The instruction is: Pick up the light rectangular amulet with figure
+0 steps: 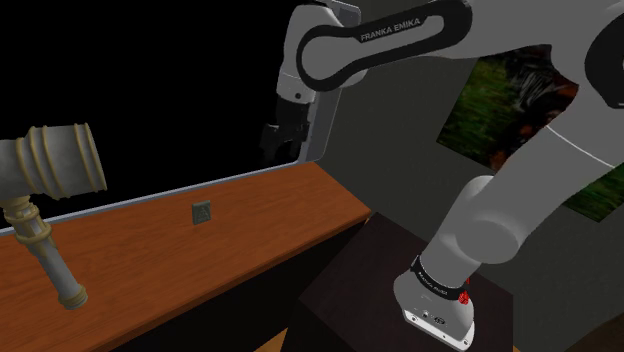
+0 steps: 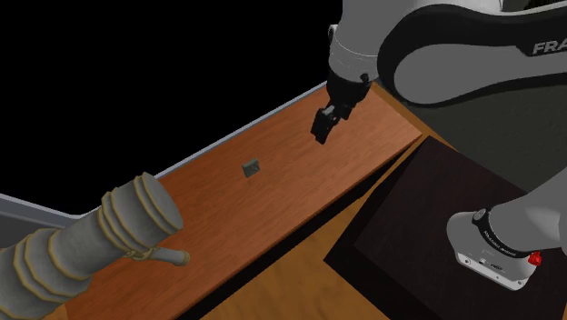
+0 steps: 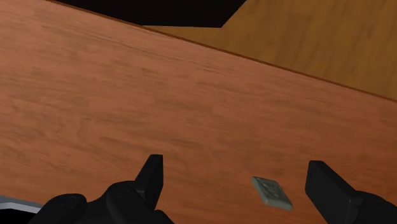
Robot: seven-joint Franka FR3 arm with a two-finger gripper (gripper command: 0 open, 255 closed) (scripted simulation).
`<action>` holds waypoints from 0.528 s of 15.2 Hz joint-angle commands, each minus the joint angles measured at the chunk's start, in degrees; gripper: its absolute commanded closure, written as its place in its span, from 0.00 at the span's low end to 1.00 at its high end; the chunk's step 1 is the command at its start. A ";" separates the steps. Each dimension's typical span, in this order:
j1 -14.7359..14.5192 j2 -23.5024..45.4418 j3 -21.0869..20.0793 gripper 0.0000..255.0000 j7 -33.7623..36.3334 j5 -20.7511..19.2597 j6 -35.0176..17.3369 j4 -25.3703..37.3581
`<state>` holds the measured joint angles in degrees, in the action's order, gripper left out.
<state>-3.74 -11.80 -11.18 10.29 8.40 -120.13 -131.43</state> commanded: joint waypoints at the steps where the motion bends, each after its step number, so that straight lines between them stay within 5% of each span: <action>1: -0.29 4.47 -1.12 0.00 1.70 -1.08 -3.00 1.63; 8: -2.18 20.01 -3.12 0.00 8.47 -7.23 -9.33 10.60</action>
<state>-5.67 6.03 -14.23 17.91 2.16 -129.05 -122.56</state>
